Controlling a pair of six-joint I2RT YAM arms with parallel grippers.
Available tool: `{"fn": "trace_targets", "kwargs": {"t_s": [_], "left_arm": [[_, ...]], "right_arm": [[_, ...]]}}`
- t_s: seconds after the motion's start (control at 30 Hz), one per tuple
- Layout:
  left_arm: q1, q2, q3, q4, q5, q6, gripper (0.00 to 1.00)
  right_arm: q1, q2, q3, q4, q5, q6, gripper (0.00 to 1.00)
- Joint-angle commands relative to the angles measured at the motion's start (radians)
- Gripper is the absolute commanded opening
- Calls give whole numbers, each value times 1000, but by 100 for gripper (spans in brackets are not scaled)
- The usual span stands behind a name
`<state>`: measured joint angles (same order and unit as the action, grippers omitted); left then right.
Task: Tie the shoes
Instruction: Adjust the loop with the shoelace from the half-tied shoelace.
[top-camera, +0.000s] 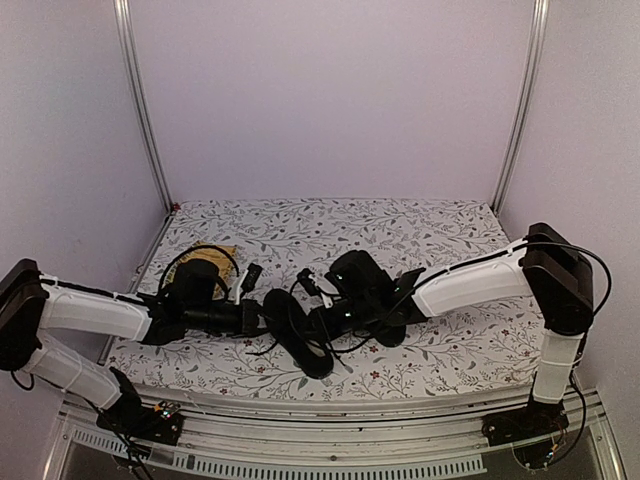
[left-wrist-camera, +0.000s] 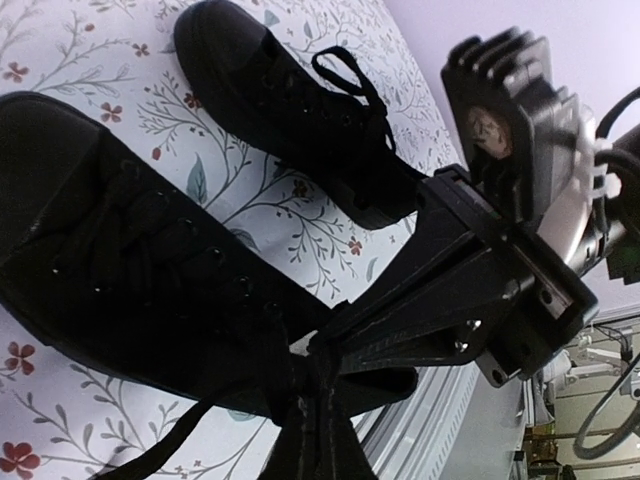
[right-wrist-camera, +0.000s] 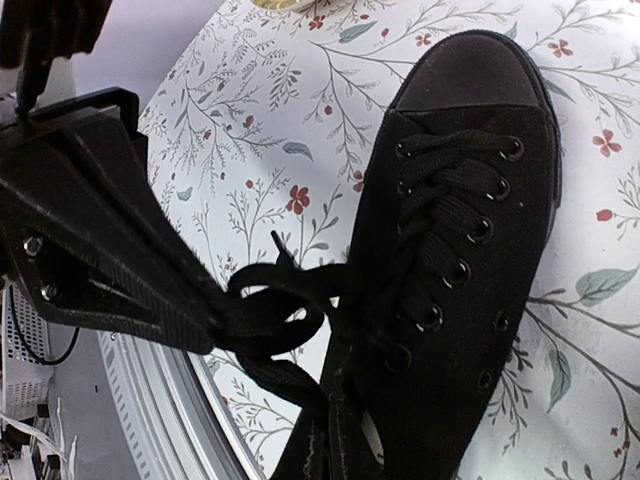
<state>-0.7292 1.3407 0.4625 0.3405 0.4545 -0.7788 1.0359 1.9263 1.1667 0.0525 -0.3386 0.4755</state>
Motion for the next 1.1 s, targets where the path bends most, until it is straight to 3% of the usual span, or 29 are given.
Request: {"fn": "trace_targets", "kwargs": {"t_s": [0.0,0.2,0.4,0.73,1.07], "left_arm": [[-100,-40,-22,61,-114,-6,0],[-217,-67,-83,145,-301,-79,0],[-287,8,-135,245,-407,-153,0],[-290,222,-151,399,-501,-237,0],[-226,292,-191,587,-433,-181,0]], "right_arm": [[2,-94,-59,-48,29,-3,2],[-23,-169,-150,-72,13,-31,2],[-70,-196,-192,-66,-11,-122,2],[-64,-102,-228,-37,-40,-166,2],[36,-47,-217,40,-149,-90,2]]}}
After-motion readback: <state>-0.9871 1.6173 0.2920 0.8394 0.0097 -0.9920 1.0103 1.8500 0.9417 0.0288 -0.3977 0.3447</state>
